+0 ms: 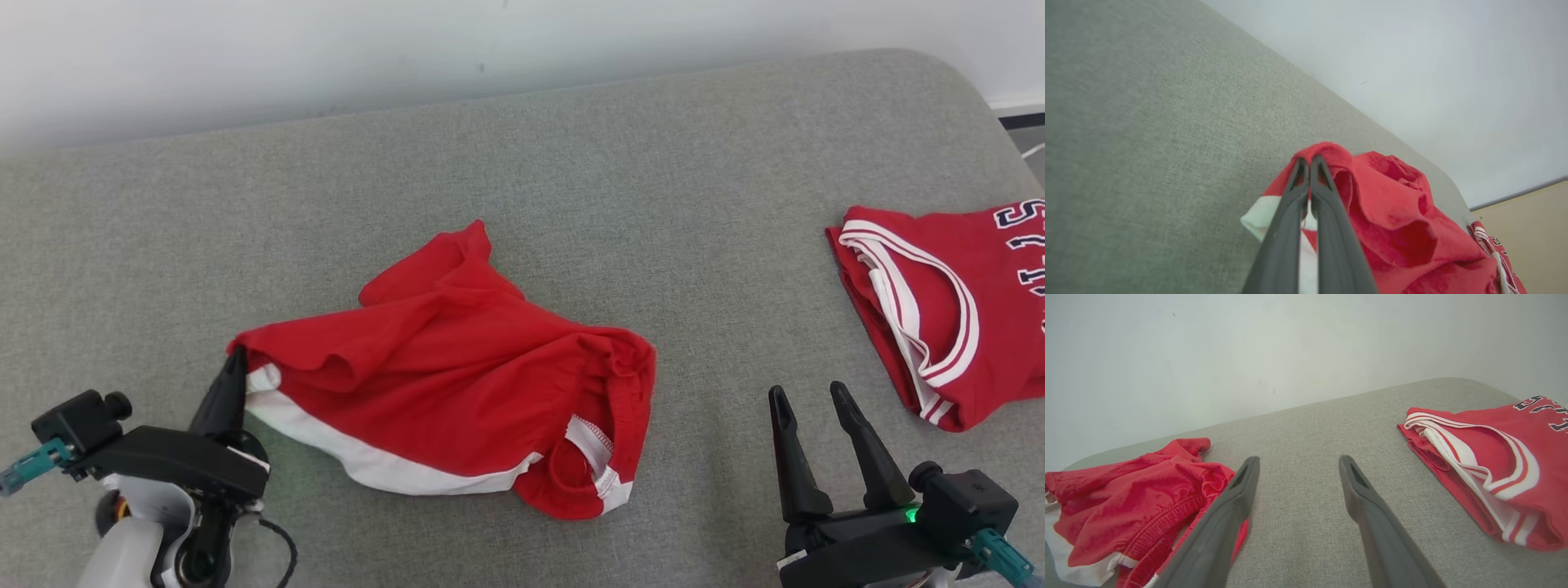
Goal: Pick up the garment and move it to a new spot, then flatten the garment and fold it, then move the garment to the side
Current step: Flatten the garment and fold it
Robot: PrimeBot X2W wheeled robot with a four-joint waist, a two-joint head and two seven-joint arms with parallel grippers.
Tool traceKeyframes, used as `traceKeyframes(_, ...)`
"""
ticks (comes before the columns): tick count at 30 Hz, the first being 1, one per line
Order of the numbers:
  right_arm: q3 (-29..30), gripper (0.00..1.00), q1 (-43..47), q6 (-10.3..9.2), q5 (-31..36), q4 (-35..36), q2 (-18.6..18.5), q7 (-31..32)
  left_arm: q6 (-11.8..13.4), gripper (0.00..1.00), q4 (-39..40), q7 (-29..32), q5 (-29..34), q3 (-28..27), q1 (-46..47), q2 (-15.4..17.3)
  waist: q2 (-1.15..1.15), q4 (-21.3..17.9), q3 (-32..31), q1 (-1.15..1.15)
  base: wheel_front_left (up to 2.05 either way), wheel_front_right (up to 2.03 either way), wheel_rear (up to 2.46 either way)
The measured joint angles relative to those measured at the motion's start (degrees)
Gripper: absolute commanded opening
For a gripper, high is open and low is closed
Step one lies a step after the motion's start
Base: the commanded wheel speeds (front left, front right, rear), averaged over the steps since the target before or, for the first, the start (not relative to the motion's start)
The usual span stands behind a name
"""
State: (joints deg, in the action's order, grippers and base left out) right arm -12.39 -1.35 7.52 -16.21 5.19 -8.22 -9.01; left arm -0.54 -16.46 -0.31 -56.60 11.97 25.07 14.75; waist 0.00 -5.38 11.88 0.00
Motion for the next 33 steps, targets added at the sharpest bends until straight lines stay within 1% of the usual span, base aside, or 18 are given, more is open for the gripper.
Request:
traceKeyframes(1,0.1,1.00,0.0,0.00,0.0,0.0,0.0,0.0,0.6,1.00,-3.0,-2.1,2.3,0.3,1.4,0.0,0.00,-0.1,0.1,0.00,0.00,0.00,0.00)
traceKeyframes(5,0.3,1.00,-0.2,0.00,-0.1,0.0,0.2,0.1,0.7,1.00,-7.0,-5.6,5.4,1.3,3.2,-0.1,0.00,-0.1,0.2,0.00,0.00,0.00,0.00)
traceKeyframes(7,0.5,1.00,-0.2,0.00,-0.1,0.0,0.3,0.1,1.2,1.00,-8.3,-7.9,6.9,1.6,3.5,-0.1,0.00,0.0,0.1,0.00,0.00,0.00,0.00)
traceKeyframes(9,0.7,1.00,-0.2,0.00,0.0,0.1,0.4,0.1,2.4,1.00,-9.1,-10.5,10.0,2.2,3.7,0.6,0.00,0.2,0.0,0.00,0.00,0.00,0.00)
traceKeyframes(13,1.2,1.00,-0.2,0.00,0.1,0.4,0.6,-0.1,5.8,1.00,-8.6,-13.5,16.4,3.1,3.6,2.1,0.00,0.7,-0.3,0.00,0.00,0.00,0.00)
traceKeyframes(18,1.9,1.00,-0.2,0.00,0.7,0.9,0.5,-0.2,10.9,1.00,-2.4,-14.4,24.9,3.1,1.2,3.2,0.00,1.8,-0.6,0.00,0.00,0.00,0.00)
traceKeyframes(19,1.9,1.00,-0.2,0.00,0.7,0.9,0.5,-0.2,10.9,1.00,-2.4,-14.4,24.9,3.1,1.2,3.2,0.00,1.8,-0.6,0.00,0.00,0.00,0.00)
traceKeyframes(22,2.0,1.00,-0.4,0.00,1.3,1.0,0.3,-0.4,13.4,1.00,3.8,-14.4,29.2,2.2,-1.3,3.2,0.00,2.5,-1.0,0.00,0.00,0.00,0.00)
traceKeyframes(25,1.7,1.00,-0.6,0.00,2.0,1.0,0.0,-0.4,15.3,1.00,9.8,-14.4,32.7,1.2,-4.8,3.1,0.00,3.0,-1.7,0.00,0.00,0.00,0.00)
traceKeyframes(29,0.8,1.00,-0.7,0.00,2.2,0.7,-0.6,-0.5,16.3,1.00,16.4,-14.5,35.7,0.2,-9.4,2.4,0.00,3.7,-2.8,0.00,0.00,0.00,0.00)
traceKeyframes(33,0.2,1.00,-0.4,0.00,2.6,0.3,-0.7,-0.5,16.6,1.00,21.2,-14.6,37.6,-0.5,-13.7,1.3,0.00,4.3,-4.2,-0.01,0.00,0.00,0.00)
